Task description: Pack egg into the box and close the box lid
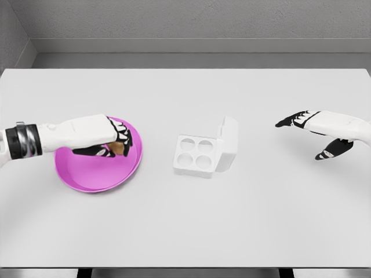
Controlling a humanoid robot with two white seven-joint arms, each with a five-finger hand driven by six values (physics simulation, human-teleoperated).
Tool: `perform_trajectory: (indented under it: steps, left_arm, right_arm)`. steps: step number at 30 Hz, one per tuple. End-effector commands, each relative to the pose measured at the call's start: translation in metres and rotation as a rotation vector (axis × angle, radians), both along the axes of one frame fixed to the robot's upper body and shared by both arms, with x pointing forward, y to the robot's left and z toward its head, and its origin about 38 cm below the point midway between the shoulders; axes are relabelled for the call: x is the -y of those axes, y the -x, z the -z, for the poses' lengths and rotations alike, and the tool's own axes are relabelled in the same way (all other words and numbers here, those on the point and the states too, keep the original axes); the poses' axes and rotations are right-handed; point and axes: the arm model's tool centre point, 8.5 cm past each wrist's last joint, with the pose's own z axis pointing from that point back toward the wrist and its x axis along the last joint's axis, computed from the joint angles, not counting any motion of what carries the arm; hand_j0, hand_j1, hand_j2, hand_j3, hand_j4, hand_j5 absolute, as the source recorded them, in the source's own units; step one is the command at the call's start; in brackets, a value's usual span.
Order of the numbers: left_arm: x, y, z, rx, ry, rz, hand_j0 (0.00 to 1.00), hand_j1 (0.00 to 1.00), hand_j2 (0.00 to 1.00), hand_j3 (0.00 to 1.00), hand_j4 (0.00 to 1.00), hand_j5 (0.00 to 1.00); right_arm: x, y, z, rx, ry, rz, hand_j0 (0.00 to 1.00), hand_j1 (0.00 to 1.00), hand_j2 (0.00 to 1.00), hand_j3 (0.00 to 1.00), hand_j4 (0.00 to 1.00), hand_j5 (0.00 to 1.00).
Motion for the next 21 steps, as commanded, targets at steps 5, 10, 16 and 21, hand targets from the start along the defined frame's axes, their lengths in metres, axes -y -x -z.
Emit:
perform_trajectory:
  steps: [5, 10, 16, 21]
  left_arm:
    - [0.013, 0.007, -0.017, 0.015, 0.072, 0.044, 0.39, 0.39, 0.39, 0.39, 0.39, 0.39]
    - [0.028, 0.008, -0.015, 0.008, 0.115, 0.070, 0.38, 0.38, 0.38, 0.38, 0.38, 0.38]
    - [0.051, 0.008, -0.010, 0.000, 0.179, 0.100, 0.38, 0.38, 0.38, 0.38, 0.38, 0.38]
    - [0.070, 0.010, -0.006, -0.012, 0.213, 0.130, 0.37, 0.37, 0.37, 0.37, 0.37, 0.37]
  right_arm:
    - [0.000, 0.000, -0.002, 0.001, -0.005, 0.002, 1.00, 1.00, 1.00, 1.00, 1.00, 1.00]
    - [0.000, 0.000, -0.001, 0.000, -0.005, 0.001, 1.00, 1.00, 1.00, 1.00, 1.00, 1.00]
    - [-0.001, 0.000, -0.001, 0.001, -0.004, -0.001, 1.00, 1.00, 1.00, 1.00, 1.00, 1.00]
    - [0.000, 0.000, -0.002, 0.001, -0.004, 0.000, 1.00, 1.00, 1.00, 1.00, 1.00, 1.00]
